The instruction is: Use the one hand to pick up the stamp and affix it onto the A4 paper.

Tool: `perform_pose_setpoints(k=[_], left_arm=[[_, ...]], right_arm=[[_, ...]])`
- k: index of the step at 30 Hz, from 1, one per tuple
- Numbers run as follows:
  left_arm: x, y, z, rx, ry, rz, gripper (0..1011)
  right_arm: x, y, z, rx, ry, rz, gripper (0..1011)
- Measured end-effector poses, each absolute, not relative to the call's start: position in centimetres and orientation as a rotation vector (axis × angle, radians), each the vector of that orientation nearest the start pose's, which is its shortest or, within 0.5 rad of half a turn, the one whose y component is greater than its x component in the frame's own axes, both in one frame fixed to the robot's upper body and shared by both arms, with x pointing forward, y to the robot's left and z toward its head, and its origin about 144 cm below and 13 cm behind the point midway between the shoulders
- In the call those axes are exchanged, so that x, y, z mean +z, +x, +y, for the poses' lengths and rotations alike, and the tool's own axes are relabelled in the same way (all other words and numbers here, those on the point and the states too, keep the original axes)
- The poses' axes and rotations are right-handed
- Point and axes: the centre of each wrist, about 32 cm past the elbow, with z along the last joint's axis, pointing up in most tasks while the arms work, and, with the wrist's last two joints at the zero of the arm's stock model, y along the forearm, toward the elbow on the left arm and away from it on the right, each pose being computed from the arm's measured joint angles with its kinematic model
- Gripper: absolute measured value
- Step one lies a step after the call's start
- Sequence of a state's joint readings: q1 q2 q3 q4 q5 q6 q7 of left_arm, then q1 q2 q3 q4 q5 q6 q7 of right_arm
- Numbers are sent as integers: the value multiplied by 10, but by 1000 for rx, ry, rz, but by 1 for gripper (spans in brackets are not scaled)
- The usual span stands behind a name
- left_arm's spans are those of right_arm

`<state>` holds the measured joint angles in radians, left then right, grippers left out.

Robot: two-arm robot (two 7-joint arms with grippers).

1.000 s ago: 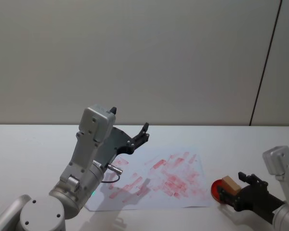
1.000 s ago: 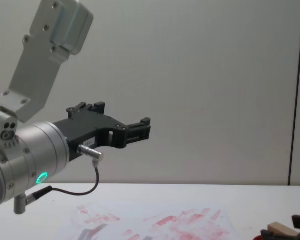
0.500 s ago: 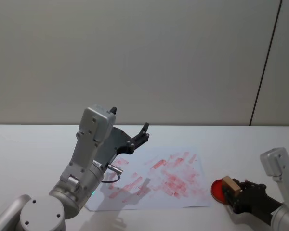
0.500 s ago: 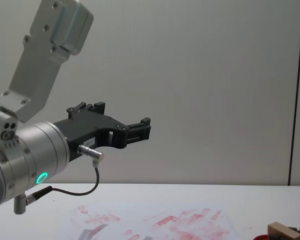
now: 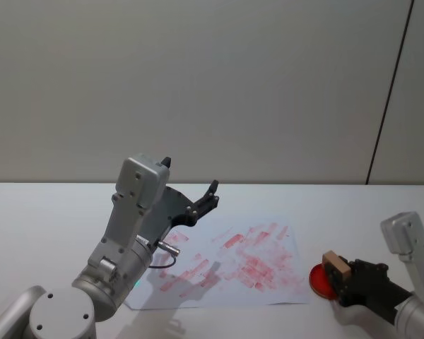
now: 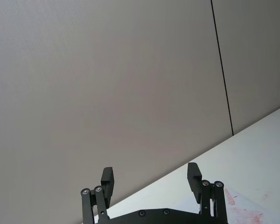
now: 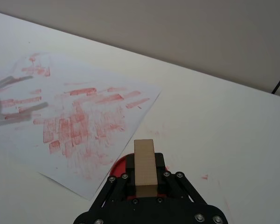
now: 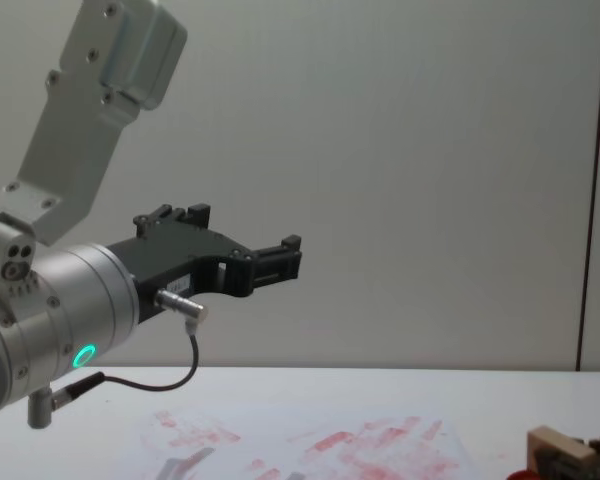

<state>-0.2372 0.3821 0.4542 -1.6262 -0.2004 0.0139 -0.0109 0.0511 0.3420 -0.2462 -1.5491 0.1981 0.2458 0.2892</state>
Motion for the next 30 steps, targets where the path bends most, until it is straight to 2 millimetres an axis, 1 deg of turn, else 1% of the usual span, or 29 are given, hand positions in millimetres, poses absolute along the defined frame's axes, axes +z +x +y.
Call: perform_pose_setpoints(k=[6,17,30], left_arm=[[1204,492,198,1124,61,-268,1002],[1204,492,198,1124,61,-268,1003],[1204,492,198,1124,61,-268,1002]], right_arm=[[1146,466,-250,-1045,-305,92,218],[1155,474,-230,-973,-269,43,218],[1148,478,-214,-900,-287,55,217]])
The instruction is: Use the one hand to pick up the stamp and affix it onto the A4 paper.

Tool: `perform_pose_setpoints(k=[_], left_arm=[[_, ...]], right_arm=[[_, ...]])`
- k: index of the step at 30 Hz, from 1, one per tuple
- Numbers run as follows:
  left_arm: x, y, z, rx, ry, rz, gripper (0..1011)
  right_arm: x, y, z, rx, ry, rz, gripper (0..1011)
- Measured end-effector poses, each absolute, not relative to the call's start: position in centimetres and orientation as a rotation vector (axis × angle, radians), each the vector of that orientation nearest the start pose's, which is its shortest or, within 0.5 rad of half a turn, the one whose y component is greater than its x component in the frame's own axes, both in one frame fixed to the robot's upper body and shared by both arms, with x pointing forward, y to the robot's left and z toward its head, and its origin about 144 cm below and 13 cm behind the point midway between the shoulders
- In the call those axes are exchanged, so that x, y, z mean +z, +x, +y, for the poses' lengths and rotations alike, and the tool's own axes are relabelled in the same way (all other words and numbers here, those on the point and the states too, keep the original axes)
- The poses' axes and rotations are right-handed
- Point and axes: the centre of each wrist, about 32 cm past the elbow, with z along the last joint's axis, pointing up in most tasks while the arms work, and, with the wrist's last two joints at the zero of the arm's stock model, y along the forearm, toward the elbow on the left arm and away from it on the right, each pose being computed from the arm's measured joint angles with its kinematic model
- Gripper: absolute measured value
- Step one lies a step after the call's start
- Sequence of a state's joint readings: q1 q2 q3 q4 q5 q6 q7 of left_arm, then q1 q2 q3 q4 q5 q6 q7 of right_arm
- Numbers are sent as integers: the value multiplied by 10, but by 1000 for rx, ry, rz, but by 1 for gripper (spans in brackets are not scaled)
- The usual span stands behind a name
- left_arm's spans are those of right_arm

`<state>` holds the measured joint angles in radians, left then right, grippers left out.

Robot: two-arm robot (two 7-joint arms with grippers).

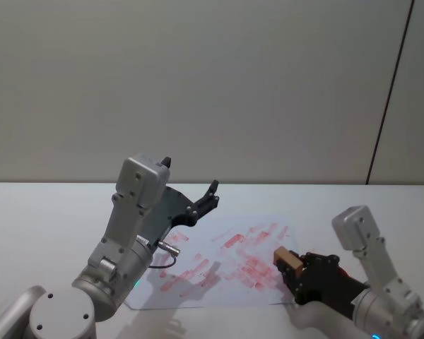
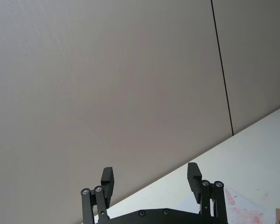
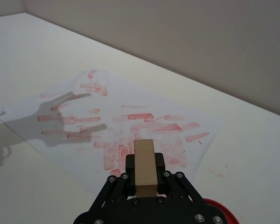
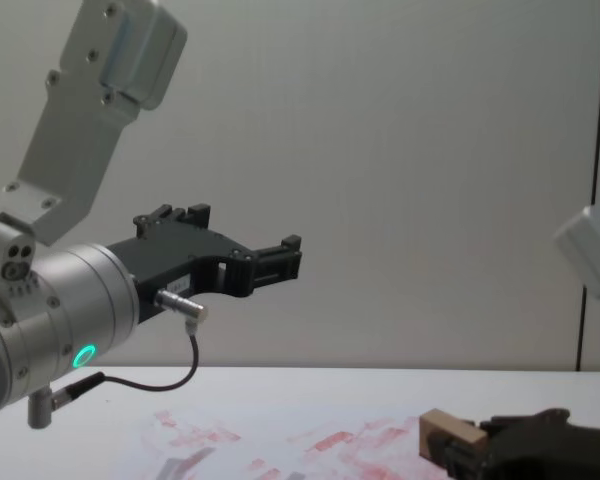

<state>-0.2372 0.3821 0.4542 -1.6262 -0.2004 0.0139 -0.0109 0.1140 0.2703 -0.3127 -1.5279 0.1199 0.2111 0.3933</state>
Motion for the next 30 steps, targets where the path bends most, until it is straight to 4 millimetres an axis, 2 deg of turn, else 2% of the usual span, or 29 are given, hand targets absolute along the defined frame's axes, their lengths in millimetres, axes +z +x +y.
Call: perform_pose_setpoints(k=[30], left_arm=[[1204,492,198,1124,61,-268,1002]], right_arm=[[1124,481,-210,-868,-364,104,218]])
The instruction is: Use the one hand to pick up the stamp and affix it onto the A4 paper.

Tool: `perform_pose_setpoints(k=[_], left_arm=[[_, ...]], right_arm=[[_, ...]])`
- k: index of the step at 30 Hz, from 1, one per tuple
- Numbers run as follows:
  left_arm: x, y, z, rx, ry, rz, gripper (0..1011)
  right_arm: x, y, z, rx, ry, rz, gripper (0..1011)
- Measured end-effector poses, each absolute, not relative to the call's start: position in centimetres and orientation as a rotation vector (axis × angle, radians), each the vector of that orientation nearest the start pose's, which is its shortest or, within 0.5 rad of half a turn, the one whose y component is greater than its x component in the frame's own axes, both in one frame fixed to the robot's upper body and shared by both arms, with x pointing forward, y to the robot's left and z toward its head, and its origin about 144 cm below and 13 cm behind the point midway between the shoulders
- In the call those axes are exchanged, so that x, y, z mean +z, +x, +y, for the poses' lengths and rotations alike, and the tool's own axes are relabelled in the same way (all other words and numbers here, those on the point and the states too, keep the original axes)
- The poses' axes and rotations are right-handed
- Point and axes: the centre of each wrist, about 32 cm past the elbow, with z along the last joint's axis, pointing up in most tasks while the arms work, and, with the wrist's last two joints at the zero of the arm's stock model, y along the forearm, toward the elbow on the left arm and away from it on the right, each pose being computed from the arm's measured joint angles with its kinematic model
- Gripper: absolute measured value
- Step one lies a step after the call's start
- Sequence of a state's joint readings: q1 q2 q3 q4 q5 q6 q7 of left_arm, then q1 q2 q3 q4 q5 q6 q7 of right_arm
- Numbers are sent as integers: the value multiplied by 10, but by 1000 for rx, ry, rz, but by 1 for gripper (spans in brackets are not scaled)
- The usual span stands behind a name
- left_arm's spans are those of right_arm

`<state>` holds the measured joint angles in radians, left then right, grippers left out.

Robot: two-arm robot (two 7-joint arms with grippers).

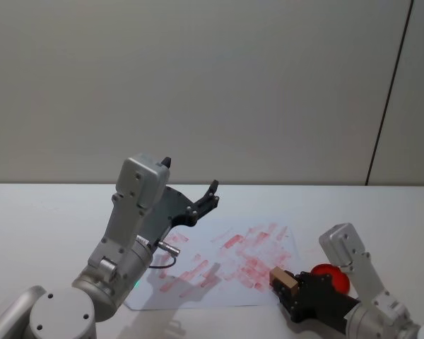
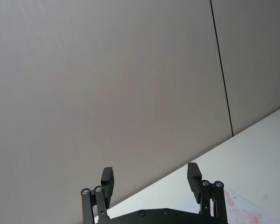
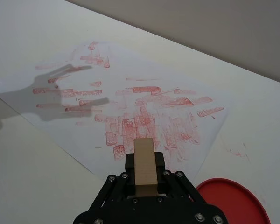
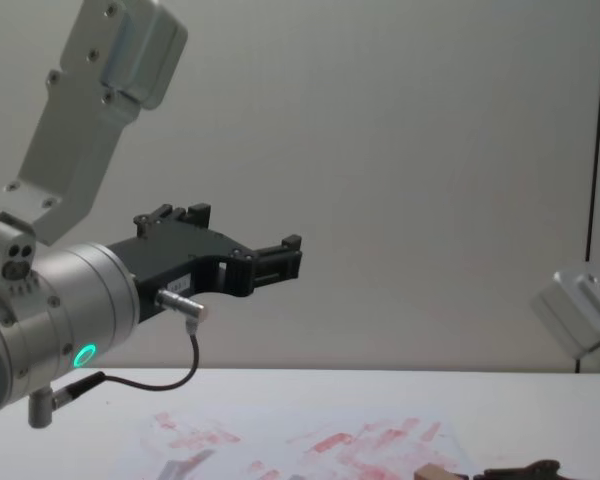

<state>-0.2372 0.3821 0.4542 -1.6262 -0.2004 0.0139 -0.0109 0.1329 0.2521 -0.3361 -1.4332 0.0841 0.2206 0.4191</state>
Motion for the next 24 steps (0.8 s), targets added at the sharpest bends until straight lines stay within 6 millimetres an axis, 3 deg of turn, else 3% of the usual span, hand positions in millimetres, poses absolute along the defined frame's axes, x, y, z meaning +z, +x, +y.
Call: perform_pose_setpoints(k=[18,24], left_arm=[[1204,492,198,1124,61,-268,1002],[1204,492,198,1124,61,-268,1002]], right_arm=[[1124,481,-212,-864,-358,115,218],[1136,481,-215,-898,-293,87,218]])
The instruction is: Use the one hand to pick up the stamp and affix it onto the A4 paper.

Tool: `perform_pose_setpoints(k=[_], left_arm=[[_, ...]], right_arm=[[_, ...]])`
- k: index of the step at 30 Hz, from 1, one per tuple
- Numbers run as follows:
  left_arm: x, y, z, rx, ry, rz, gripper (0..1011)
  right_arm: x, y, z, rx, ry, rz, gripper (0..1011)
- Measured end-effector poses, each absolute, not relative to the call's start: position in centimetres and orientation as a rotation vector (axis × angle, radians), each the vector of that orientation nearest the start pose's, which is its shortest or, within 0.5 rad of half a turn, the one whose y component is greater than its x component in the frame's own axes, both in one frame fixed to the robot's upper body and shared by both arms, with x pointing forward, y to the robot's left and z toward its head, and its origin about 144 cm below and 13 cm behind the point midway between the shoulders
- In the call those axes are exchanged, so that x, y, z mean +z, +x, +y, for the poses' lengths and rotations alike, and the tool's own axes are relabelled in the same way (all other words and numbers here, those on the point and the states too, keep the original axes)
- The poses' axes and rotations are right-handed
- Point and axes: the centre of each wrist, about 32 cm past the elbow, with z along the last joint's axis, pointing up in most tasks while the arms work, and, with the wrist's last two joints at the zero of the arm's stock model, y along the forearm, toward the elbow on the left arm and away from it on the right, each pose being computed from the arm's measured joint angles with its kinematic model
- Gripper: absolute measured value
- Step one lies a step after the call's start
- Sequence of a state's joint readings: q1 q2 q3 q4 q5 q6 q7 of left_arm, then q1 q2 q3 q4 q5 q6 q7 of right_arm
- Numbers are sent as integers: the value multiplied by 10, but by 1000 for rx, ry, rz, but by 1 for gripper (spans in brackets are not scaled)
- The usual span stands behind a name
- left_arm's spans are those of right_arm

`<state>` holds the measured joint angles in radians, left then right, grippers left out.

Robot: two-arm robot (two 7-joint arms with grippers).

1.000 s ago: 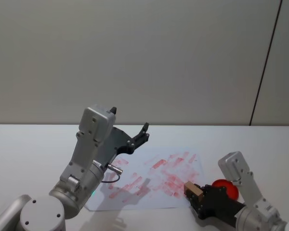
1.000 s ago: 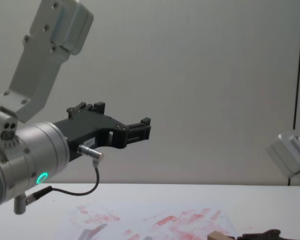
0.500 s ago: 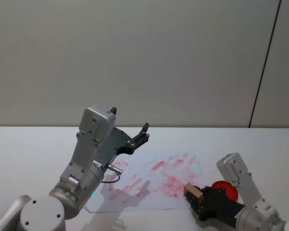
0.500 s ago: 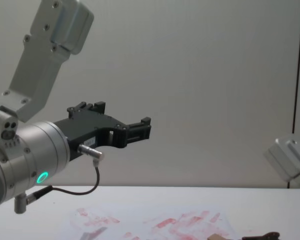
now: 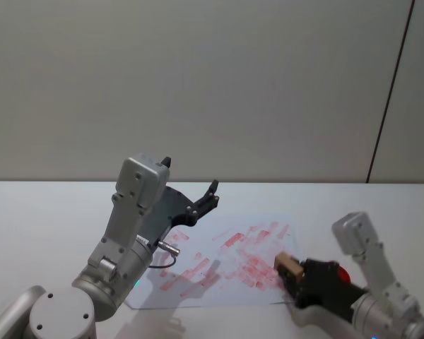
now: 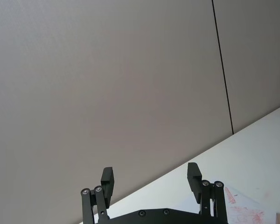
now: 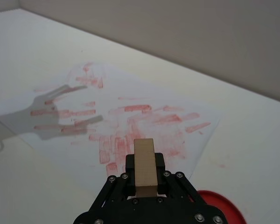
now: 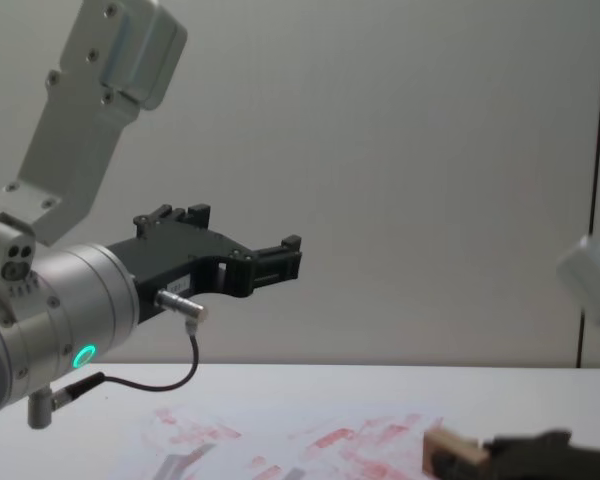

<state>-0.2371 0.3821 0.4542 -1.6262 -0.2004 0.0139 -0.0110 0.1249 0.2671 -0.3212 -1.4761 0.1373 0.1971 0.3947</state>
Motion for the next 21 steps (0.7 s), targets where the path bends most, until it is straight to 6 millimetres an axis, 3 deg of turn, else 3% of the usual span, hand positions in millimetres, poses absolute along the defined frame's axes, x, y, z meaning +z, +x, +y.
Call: perform_pose_setpoints(k=[8,21], left_arm=[[1204,492,198,1124,61,-268,1002],[1204,492,198,1124,61,-268,1002]], right_arm=[[1151,478,-225,-948,-219,53,218],[1155,468,-244,-982,-233,41,218]])
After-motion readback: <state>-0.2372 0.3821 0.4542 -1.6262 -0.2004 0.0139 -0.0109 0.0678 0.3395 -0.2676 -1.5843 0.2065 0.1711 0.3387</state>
